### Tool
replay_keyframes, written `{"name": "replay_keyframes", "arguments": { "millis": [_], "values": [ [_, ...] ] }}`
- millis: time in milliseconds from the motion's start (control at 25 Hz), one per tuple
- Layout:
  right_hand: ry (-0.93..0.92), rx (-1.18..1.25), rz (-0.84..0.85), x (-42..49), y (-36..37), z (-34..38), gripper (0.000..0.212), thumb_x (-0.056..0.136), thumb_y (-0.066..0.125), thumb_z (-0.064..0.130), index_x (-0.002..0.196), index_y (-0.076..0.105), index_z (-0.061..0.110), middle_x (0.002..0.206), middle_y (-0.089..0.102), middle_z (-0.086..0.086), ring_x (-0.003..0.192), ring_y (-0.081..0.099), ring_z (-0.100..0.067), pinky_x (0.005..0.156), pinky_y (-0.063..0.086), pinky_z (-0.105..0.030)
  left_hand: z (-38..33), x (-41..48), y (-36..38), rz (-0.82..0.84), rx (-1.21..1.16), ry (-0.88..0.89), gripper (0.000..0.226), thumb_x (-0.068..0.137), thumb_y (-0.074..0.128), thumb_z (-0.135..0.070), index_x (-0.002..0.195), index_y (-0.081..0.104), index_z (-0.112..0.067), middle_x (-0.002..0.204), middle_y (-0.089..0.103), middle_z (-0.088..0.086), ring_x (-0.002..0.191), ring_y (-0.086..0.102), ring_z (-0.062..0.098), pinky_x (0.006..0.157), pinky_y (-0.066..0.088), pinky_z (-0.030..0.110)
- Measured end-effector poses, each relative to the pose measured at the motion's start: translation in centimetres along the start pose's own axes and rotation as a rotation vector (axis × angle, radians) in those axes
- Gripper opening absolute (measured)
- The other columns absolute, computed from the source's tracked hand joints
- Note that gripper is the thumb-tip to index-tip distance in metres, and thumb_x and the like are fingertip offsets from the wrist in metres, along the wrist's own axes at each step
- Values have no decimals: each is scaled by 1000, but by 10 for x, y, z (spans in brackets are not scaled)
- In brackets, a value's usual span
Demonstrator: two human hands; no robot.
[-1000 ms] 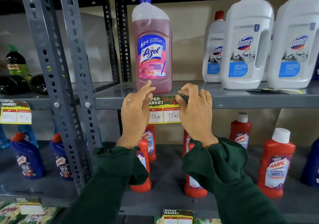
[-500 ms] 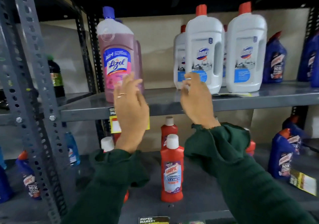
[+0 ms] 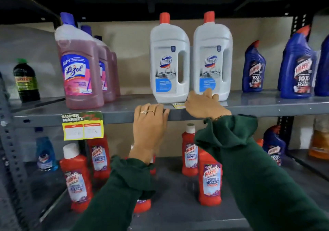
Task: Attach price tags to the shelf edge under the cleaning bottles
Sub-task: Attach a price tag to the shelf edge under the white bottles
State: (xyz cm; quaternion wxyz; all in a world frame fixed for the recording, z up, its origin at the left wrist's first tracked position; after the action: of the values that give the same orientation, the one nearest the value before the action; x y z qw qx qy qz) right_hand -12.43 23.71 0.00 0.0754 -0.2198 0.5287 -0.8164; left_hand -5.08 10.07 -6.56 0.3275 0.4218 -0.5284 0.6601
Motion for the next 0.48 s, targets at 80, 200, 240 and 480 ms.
{"name": "replay_keyframes", "arguments": {
  "millis": [80, 200, 240, 480],
  "values": [
    [-30, 7, 9, 2, -4, -2, 26, 80, 32, 23, 105, 35, 16, 138, 25, -20, 120, 21, -39, 95, 29, -57, 0, 2, 1, -1, 11, -6, 30, 95, 36, -28, 91, 58, -10, 89, 68, 9, 85, 57, 31, 83, 38, 43],
    [-161, 106, -143, 3, -8, -4, 17, 78, 42, 14, 94, 36, 13, 113, 45, -15, 110, 28, -34, 87, 28, -48, -5, 3, -3, -43, -22, -54, 30, 94, 36, -28, 90, 59, -9, 87, 68, 10, 83, 58, 30, 83, 35, 40],
    [-191, 201, -170, 0, -11, -7, 19, 78, 45, 10, 95, 39, 13, 108, 46, -14, 107, 30, -32, 84, 29, -44, -7, 3, -4, -59, -43, -87, 31, 93, 36, -28, 88, 60, -9, 86, 68, 11, 82, 58, 31, 83, 35, 40],
    [-446, 671, -160, -25, -17, -41, 22, 78, 62, 0, 75, 50, 18, 79, 56, 3, 75, 53, -13, 62, 42, -16, -38, 20, -29, 125, -423, -251, 35, 94, 40, -37, 127, 42, -26, 123, 58, 12, 112, 51, 30, 105, 18, 63]
  ]
}}
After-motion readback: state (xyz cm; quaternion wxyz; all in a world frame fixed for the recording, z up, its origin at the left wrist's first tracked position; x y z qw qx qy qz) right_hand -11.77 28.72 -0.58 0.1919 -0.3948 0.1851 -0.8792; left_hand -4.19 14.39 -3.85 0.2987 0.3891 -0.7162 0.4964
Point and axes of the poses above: each hand's wrist, its own x-axis towards the middle knuckle, its own y-axis out of the palm, z = x × y, the point moved 1 cm from there along x, towards the middle knuckle
